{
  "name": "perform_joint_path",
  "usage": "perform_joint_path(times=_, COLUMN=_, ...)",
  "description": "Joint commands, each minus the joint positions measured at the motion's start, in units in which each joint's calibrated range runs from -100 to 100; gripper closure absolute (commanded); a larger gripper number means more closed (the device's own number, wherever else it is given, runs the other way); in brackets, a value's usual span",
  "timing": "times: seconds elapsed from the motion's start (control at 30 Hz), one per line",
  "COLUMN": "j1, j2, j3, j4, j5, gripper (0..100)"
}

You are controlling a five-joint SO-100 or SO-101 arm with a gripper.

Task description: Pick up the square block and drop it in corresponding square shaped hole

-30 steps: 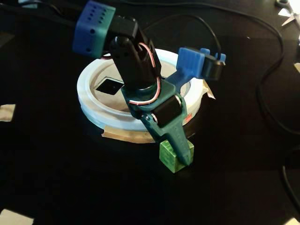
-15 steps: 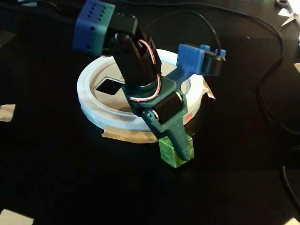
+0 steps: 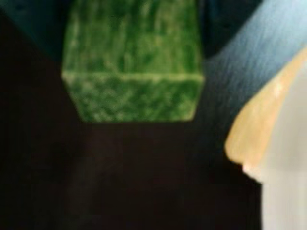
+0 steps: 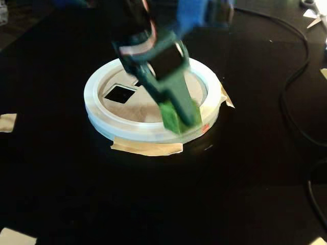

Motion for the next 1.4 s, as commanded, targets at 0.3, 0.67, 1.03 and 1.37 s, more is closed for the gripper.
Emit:
perform_joint_path(times=0.3, j1=-22.8, j2=-12.4, j3=-3.8, j4=23.4, j5=-0.8, gripper=70)
perform_joint_path(times=0.67, j1=-29.3, j2=-12.1, j3=8.0, j4=14.5, j5=-2.3, gripper=70)
perform_joint_path(times=1.03, j1=-31.7, j2=-12.1, j3=24.0, j4=-5.7, j5=-2.2, gripper=70)
perform_joint_path(times=1.37, j1=-31.7, j2=-12.0, j3=31.9, j4=-9.7, j5=-3.0, gripper=70)
